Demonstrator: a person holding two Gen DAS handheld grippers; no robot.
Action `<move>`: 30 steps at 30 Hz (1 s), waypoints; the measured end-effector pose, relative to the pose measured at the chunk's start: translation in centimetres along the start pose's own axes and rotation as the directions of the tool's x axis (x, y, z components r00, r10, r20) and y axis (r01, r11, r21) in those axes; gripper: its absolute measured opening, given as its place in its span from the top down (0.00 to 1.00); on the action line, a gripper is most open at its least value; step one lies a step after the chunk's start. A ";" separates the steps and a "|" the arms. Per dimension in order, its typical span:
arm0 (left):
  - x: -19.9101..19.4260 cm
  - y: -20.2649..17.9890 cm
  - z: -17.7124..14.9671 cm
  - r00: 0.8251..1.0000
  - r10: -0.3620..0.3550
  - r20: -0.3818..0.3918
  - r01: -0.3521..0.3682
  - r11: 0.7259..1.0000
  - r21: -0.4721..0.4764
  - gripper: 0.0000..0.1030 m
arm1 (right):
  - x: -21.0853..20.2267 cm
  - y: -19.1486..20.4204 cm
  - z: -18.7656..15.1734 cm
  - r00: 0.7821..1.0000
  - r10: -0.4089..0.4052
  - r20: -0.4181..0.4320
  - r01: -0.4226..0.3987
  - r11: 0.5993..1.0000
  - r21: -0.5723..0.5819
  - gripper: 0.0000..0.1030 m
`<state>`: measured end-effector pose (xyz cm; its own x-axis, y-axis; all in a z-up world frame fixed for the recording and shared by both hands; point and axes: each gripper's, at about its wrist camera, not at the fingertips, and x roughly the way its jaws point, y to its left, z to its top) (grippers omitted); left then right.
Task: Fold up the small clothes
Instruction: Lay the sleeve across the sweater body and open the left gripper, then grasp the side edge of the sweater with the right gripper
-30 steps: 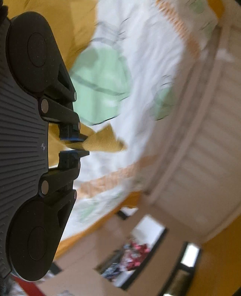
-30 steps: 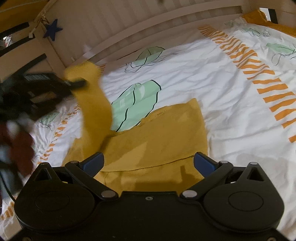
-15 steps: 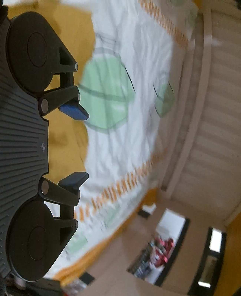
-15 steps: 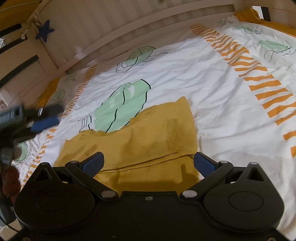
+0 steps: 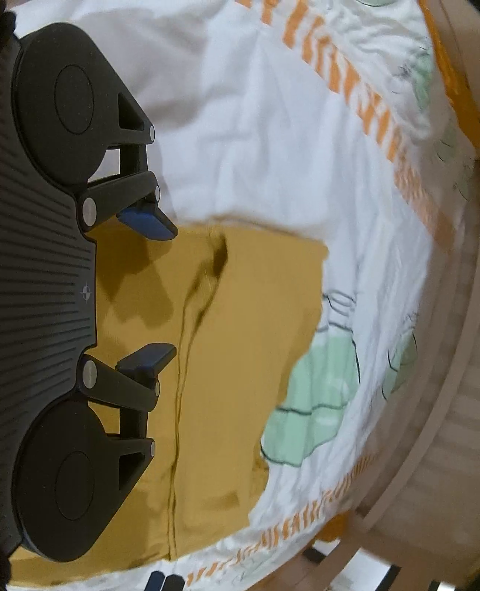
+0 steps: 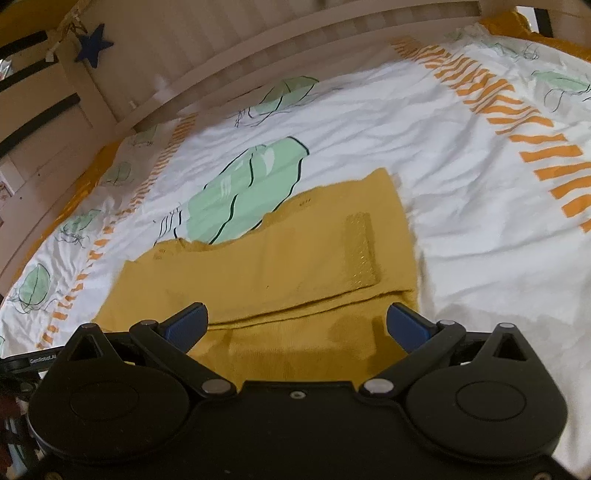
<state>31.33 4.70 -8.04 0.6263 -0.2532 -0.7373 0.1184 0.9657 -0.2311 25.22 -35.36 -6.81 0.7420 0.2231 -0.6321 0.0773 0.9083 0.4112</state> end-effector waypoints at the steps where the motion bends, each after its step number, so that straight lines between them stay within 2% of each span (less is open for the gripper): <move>1: 0.2 0.2 0.1 1.000 -0.001 0.000 0.001 1.000 -0.007 0.42 | 0.2 0.1 -0.1 1.000 0.006 -0.005 -0.006 1.000 -0.005 0.00; 6: 1.3 1.0 0.4 1.000 0.012 0.000 -0.012 1.000 -0.020 0.42 | 0.8 0.8 0.1 1.000 0.020 0.008 -0.019 0.999 -0.045 0.00; 12: 1.2 1.6 1.3 0.999 0.014 0.035 -0.013 0.999 -0.036 0.41 | 2.3 0.9 1.1 1.000 0.005 0.021 -0.003 0.998 -0.066 0.00; 15: 1.9 2.3 1.3 0.999 0.038 0.015 -0.037 0.997 -0.063 0.42 | 3.1 0.6 1.6 0.999 -0.007 0.033 0.010 0.996 -0.084 0.00; 18: 2.6 3.4 1.1 1.000 0.022 0.015 -0.020 0.994 -0.106 0.42 | 3.9 0.0 2.1 0.999 0.000 0.036 0.003 0.996 -0.089 0.00; 21: 2.7 3.3 1.3 1.000 0.025 0.016 -0.023 0.995 -0.102 0.41 | 4.7 -0.7 2.5 0.999 0.000 0.033 0.003 0.996 -0.085 0.00; 27: 2.8 3.4 1.2 0.999 0.022 0.026 -0.020 0.994 -0.104 0.40 | 6.2 -2.4 2.3 0.991 0.131 -0.002 -0.131 0.991 -0.001 0.00; 30: 2.9 3.5 1.2 0.999 0.021 0.028 -0.017 0.994 -0.110 0.40 | 6.4 -2.4 2.3 0.989 0.147 0.002 -0.147 0.989 -0.001 0.00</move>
<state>34.46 7.41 -10.24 0.6500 -0.2316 -0.7238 0.0223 0.9578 -0.2865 31.29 -36.95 -10.36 0.7467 0.3532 -0.5636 -0.0330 0.8660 0.4990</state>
